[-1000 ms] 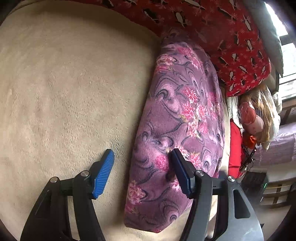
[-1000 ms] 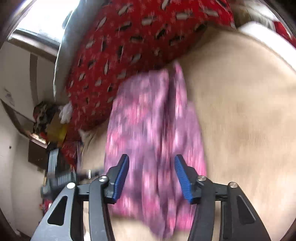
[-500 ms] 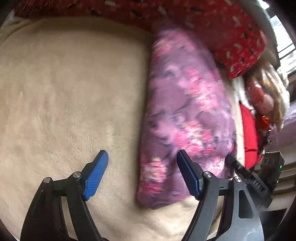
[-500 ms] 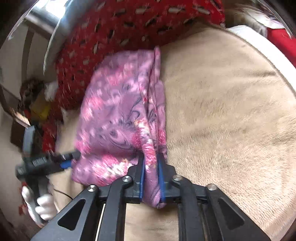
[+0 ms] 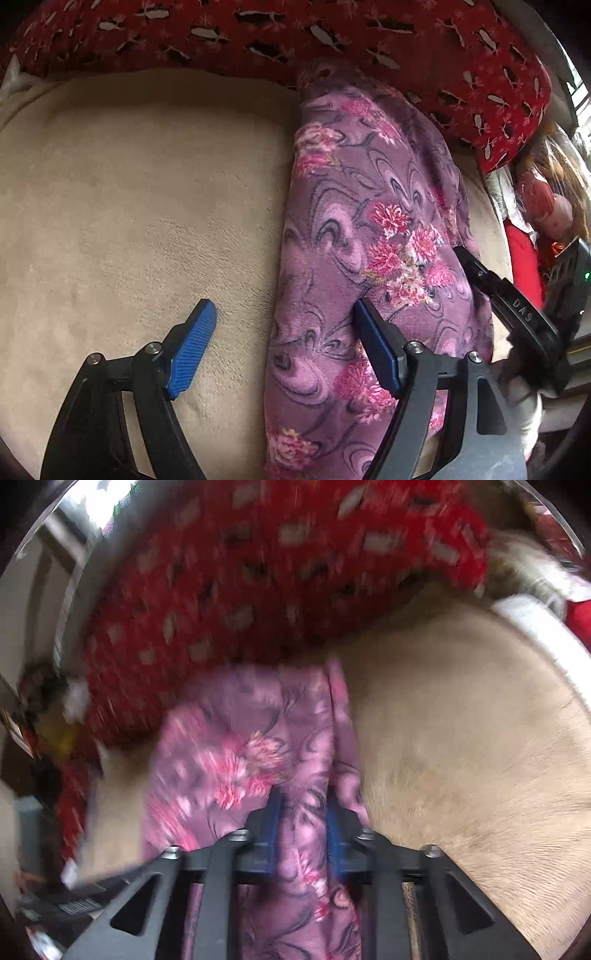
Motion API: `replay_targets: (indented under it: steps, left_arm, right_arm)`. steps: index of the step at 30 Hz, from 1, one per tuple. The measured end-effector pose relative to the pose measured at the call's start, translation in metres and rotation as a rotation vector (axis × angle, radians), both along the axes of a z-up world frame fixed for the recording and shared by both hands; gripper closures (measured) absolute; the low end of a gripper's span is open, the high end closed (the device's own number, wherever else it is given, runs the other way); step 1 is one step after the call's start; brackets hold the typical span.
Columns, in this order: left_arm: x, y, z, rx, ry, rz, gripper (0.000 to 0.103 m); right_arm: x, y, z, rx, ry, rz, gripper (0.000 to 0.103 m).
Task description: Fold small clothes
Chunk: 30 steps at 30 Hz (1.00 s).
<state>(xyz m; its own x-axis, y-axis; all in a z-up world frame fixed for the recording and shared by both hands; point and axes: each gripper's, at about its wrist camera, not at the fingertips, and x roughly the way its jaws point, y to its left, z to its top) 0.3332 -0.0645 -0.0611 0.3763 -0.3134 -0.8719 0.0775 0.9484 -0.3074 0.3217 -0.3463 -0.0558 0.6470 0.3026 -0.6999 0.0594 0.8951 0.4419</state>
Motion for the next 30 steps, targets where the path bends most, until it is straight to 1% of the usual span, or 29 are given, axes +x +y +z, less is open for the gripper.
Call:
replay_targets:
  steps: [1,4,5,6,9,11,12,13,14,15,16,17,18,19,20,21,22,23,24,26,27,28,30]
  left_arm:
    - [0.0,-0.001,0.001,-0.002,-0.001,-0.001,0.025]
    - [0.001,-0.002,0.002,0.002,-0.002,-0.003,0.025]
    - [0.001,-0.001,0.002,0.0,-0.003,-0.001,0.025]
    - [0.0,-0.002,0.002,0.001,-0.002,0.0,0.025]
    - [-0.001,0.003,0.007,-0.014,0.003,-0.003,0.026]
    - [0.003,0.007,0.015,-0.066,-0.006,-0.005,0.026]
    - [0.006,0.011,0.019,-0.096,-0.009,-0.005,0.026]
    - [0.011,0.014,0.023,-0.13,-0.008,-0.005,0.026]
    - [0.018,0.015,0.026,-0.158,-0.003,-0.004,0.026]
    - [0.025,0.016,0.029,-0.172,0.0,-0.001,0.026]
    - [0.035,0.015,0.031,-0.177,0.0,0.004,0.026]
    - [0.042,0.014,0.032,-0.177,0.001,0.006,0.026]
    - [0.048,0.012,0.032,-0.174,0.004,0.008,0.026]
    - [0.055,0.008,0.031,-0.171,0.009,0.008,0.026]
    - [0.061,0.005,0.028,-0.171,0.014,0.007,0.026]
    - [0.066,0.003,0.024,-0.165,0.022,0.004,0.026]
    - [0.071,-0.001,0.018,-0.152,0.036,0.003,0.026]
    - [0.076,-0.005,0.008,-0.142,0.066,0.005,0.025]
    - [0.078,-0.007,0.0,-0.135,0.09,0.012,0.024]
    - [0.075,-0.007,0.005,-0.13,0.076,0.009,0.023]
    - [0.073,-0.007,0.01,-0.122,0.072,-0.003,0.024]
    - [0.068,-0.005,0.017,-0.124,0.065,-0.017,0.024]
    - [0.054,0.003,0.03,-0.127,0.031,-0.019,0.024]
  right_arm:
    - [-0.002,-0.001,-0.001,-0.003,-0.021,-0.001,0.084]
    - [-0.01,-0.006,0.007,0.025,-0.038,-0.015,0.083]
    - [-0.014,-0.008,0.01,0.034,-0.045,-0.017,0.082]
    - [-0.016,-0.009,0.012,0.048,-0.047,-0.016,0.079]
    - [-0.023,-0.013,0.016,0.067,-0.038,-0.027,0.079]
    - [-0.019,-0.015,0.018,0.086,-0.035,-0.038,0.073]
    - [-0.015,-0.016,0.02,0.1,-0.035,-0.044,0.067]
    - [-0.008,-0.016,0.023,0.109,-0.037,-0.058,0.058]
    - [-0.002,-0.017,0.023,0.122,-0.034,-0.071,0.053]
    - [0.007,-0.018,0.021,0.163,-0.016,-0.073,0.05]
    - [0.015,-0.018,0.017,0.2,0.007,-0.07,0.05]
    - [0.025,-0.017,0.012,0.234,0.044,-0.07,0.05]
    - [0.034,-0.016,0.008,0.241,0.082,-0.073,0.062]
    - [0.038,-0.014,0.01,0.227,0.079,-0.066,0.096]
    - [0.041,-0.012,0.014,0.21,0.051,-0.047,0.095]
    - [0.038,-0.013,0.024,0.2,-0.018,-0.038,0.095]
    - [0.034,-0.016,0.028,0.202,-0.065,-0.051,0.095]
    - [0.032,-0.019,0.028,0.207,-0.088,-0.067,0.095]
    - [0.036,-0.023,0.015,0.202,-0.037,-0.089,0.095]
    - [0.043,-0.022,-0.011,0.19,0.088,-0.086,0.096]
    - [0.039,-0.026,-0.011,0.214,0.062,-0.101,0.093]
    - [0.032,-0.028,-0.003,0.227,0.041,-0.113,0.087]
    - [0.016,-0.026,0.015,0.185,0.003,-0.122,0.087]
